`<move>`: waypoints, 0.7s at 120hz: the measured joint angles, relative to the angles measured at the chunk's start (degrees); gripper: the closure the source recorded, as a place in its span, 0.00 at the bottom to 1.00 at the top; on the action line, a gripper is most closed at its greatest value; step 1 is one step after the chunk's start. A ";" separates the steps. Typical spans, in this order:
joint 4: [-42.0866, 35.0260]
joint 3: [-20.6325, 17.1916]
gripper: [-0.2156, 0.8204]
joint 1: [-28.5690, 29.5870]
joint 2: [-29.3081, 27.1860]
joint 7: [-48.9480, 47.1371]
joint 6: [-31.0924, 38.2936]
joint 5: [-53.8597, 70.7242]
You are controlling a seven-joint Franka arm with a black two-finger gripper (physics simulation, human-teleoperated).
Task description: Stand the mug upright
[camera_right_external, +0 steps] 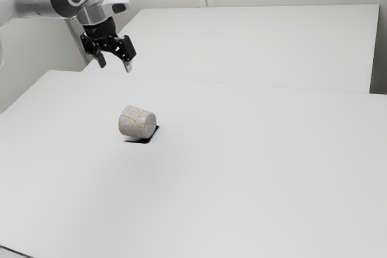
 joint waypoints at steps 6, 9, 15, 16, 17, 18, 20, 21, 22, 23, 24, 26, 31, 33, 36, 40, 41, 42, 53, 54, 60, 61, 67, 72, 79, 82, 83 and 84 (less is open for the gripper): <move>0.05 -0.12 0.21 0.64 0.02 0.95 0.48 0.03; 0.30 -0.18 0.21 1.00 0.24 1.40 0.66 -0.02; 1.25 -0.22 0.21 1.70 1.27 2.28 0.78 -0.85; 1.36 -0.22 0.21 1.81 1.46 2.42 0.78 -1.14; 1.45 -0.24 0.21 1.97 1.70 2.57 0.77 -1.53; 1.53 -0.26 0.21 2.13 1.92 2.72 0.77 -1.89; 1.66 -0.30 0.21 2.48 2.31 3.01 0.76 -2.61; 1.73 -0.39 0.21 2.75 2.59 3.17 0.74 -3.07; 1.81 -0.53 0.21 3.09 2.85 3.34 0.73 -3.56; 1.87 -0.65 0.21 3.42 3.08 3.50 0.72 -4.01; 1.95 -0.84 0.21 3.83 3.32 3.67 0.70 -4.48; 2.08 -1.58 0.21 5.07 3.87 4.02 0.63 -5.48; 2.89 -5.01 0.21 9.87 5.39 4.92 0.27 -7.99; 3.49 -7.20 0.21 12.59 6.14 5.31 0.03 -8.90; 4.31 -10.45 0.21 16.58 7.15 5.89 -0.36 -10.10; 5.02 -15.16 0.21 22.24 8.41 6.65 -0.89 -11.70; 5.15 -16.29 0.21 23.63 8.80 6.85 -1.03 -12.10; 5.27 -17.32 0.21 24.97 9.22 7.07 -1.17 -12.50; 6.28 -22.48 0.21 34.16 13.32 9.58 -2.38 -16.87; 6.49 -22.68 0.21 34.69 13.71 9.80 -2.50 -17.17; 7.63 -23.96 0.21 37.71 15.82 11.17 -3.17 -18.71; 7.74 -24.18 0.21 38.21 16.10 11.42 -3.26 -19.01; 8.15 -24.98 0.21 40.43 17.42 12.88 -3.74 -20.55; 8.29 -25.27 0.21 41.77 18.19 14.11 -4.06 -21.56; 8.37 -25.42 0.21 43.42 19.31 15.95 -4.42 -23.24; 8.36 -25.46 0.21 44.04 19.80 16.75 -4.55 -23.81; 8.35 -25.46 0.21 44.22 19.94 17.02 -4.58 -23.98; 8.35 -25.47 0.21 44.38 20.09 17.28 -4.62 -24.13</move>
